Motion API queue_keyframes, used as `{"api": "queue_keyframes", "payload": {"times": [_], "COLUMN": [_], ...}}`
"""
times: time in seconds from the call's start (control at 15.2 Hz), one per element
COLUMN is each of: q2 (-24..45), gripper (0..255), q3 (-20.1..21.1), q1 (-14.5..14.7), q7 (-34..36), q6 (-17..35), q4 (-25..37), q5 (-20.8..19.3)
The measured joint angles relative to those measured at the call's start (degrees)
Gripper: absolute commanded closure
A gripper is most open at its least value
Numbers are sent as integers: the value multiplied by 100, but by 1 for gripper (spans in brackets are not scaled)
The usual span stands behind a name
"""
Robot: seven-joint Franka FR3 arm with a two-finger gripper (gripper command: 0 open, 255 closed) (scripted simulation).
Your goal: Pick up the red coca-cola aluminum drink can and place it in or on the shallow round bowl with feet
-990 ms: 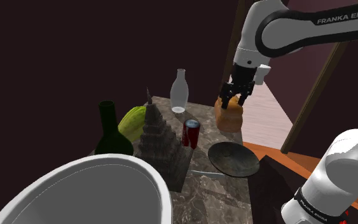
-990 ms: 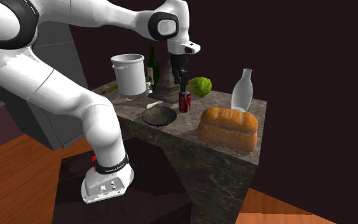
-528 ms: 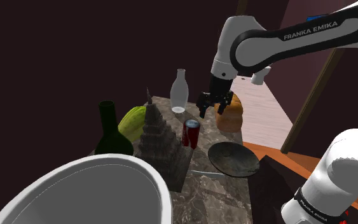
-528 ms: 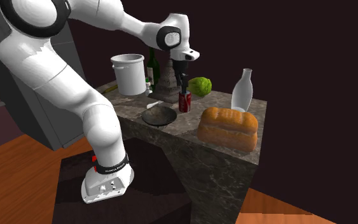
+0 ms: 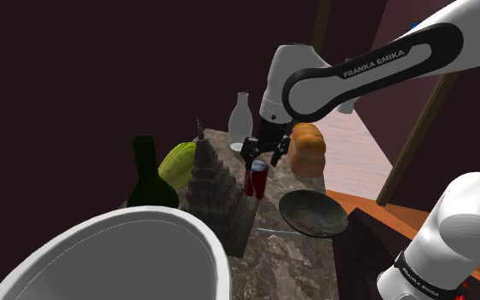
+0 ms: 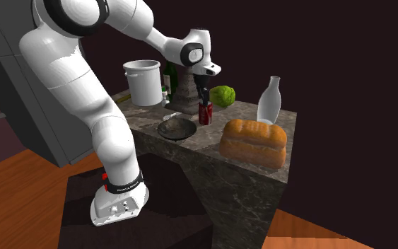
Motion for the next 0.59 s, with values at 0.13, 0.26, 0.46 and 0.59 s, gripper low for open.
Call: {"api": "queue_keyframes", "payload": {"times": [0.13, 0.26, 0.46, 0.59], "q2": [107, 226, 293, 299], "gripper": [0, 0, 0, 0], "q3": [27, 55, 70, 72], "q1": [-5, -12, -16, -16], "q7": [19, 38, 54, 56], "q6": [179, 371, 461, 471], "q4": [-72, -148, -169, -173], "q5": [-16, -39, -55, -56]}}
